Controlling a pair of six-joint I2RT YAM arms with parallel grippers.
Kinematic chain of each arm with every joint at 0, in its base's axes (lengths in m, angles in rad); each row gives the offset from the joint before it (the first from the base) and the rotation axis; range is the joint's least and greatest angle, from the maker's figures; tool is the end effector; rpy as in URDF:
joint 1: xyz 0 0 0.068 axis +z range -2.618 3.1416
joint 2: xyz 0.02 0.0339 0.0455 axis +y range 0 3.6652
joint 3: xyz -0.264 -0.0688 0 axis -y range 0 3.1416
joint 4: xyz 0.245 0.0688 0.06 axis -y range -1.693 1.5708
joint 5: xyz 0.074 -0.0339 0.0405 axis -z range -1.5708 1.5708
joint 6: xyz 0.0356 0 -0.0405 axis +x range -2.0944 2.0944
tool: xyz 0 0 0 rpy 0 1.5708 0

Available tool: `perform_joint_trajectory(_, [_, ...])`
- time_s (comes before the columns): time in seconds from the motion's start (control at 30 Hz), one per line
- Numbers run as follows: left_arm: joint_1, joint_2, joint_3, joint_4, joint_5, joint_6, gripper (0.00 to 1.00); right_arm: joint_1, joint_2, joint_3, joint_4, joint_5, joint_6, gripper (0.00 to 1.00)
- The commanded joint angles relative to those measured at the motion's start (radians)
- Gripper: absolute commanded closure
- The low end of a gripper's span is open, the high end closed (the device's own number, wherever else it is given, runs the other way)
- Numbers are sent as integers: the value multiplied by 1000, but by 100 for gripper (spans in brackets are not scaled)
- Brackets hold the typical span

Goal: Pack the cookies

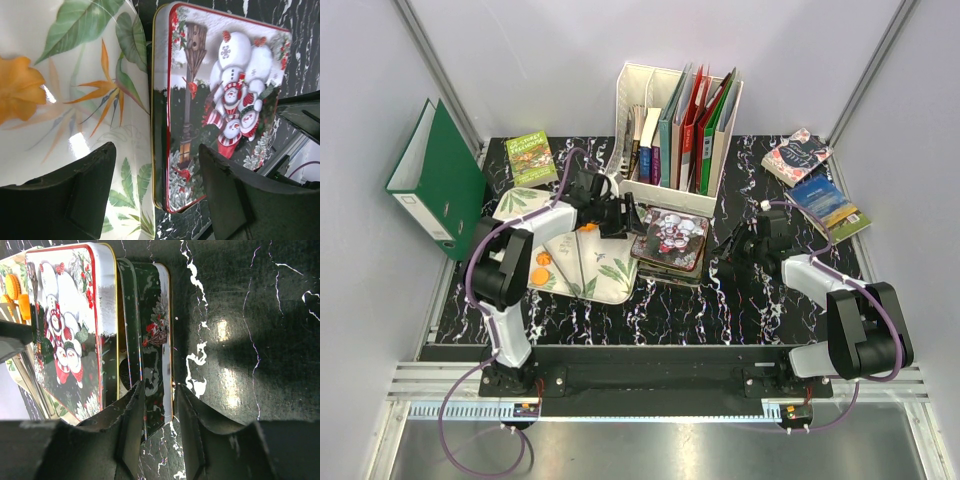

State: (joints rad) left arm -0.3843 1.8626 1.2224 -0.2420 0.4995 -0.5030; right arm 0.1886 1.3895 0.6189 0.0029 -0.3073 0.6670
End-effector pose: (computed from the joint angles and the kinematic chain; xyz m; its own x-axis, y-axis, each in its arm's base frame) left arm 0.3599 -0.1640 0.1868 -0.9218 -0.0837 -0.3785 0.1905 0.7526 -0.6304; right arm 0.2609 0.0608 0.1706 -0.7788 0.4517 -0.4353 0.1136 0.7841 0.6102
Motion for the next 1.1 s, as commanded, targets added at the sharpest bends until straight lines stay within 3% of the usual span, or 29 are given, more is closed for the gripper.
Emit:
perform_joint_trajectory(0.0, [-11,26,31,50,2,-8,31,3,6,41,3,-1,-10,60])
perform_joint_trajectory(0.3, [-37,24,17,66,30,-9,48,3,17,42,3,-1,-15,61])
perform_joint_trajectory(1.07, [-59,-80,-35,53,122,-15,69,3,23,41,9,-3,-12,67])
